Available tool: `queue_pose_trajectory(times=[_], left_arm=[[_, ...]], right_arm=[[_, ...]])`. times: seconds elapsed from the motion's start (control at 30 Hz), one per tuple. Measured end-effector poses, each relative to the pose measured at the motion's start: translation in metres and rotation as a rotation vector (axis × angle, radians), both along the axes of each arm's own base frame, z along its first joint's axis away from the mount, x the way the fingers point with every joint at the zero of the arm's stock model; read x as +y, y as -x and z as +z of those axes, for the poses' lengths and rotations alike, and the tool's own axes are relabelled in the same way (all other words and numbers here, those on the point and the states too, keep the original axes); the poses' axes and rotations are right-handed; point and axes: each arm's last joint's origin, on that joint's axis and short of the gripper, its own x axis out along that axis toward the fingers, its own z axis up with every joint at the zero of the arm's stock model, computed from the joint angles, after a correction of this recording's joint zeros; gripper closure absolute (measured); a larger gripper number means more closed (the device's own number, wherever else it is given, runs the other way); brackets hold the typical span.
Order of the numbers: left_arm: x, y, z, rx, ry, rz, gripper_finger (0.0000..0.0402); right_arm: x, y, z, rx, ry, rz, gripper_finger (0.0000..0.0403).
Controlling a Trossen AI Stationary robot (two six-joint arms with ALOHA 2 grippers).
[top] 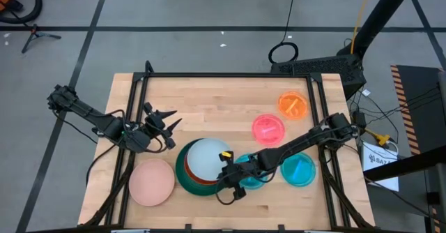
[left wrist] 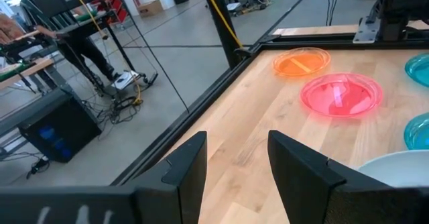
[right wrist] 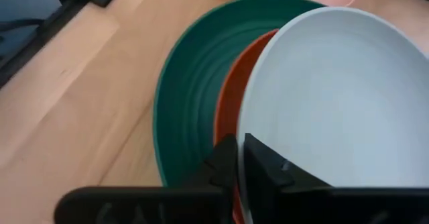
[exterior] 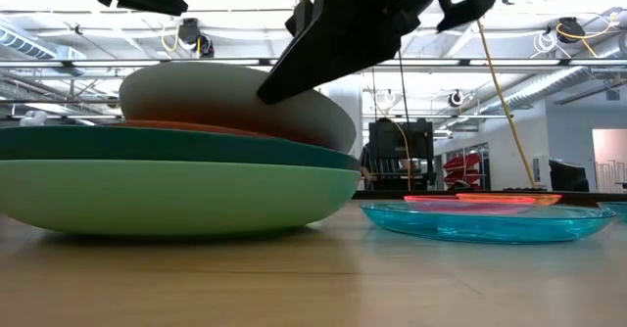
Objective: Stack plastic plates
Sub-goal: Stack the light blue plate on top of the orange plate, then stack the light pink plate on top of the light blue plate
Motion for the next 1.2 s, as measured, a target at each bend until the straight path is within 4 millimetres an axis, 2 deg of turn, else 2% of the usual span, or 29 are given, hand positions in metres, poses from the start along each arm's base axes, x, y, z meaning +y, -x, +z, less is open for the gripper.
queue_pose_trajectory(times=[0.63, 0.87, 1.07, 1.2], left_arm=[[-0.001, -0.001, -0.001, -0.035, 0.094, -0.028, 0.0236], [-0.009, -0.005, -0.01, -0.02, 0.371, -0.148, 0.0236], [-0.026, -0.008, -0.035, 0.16, 0.554, -0.197, 0.0236], [-0.037, -0.009, -0.052, 0.323, 0.732, -0.226, 0.0236]], right_arm=[[-0.005, 0.001, 0.002, 0.017, 0.006, -0.015, 0.0283], [-0.01, 0.021, 0.034, 0.035, 0.01, -0.011, 0.0284], [-0.004, 0.038, 0.05, 0.061, 0.028, 0.02, 0.0288], [0.001, 0.043, 0.052, 0.066, 0.052, 0.02, 0.0288]])
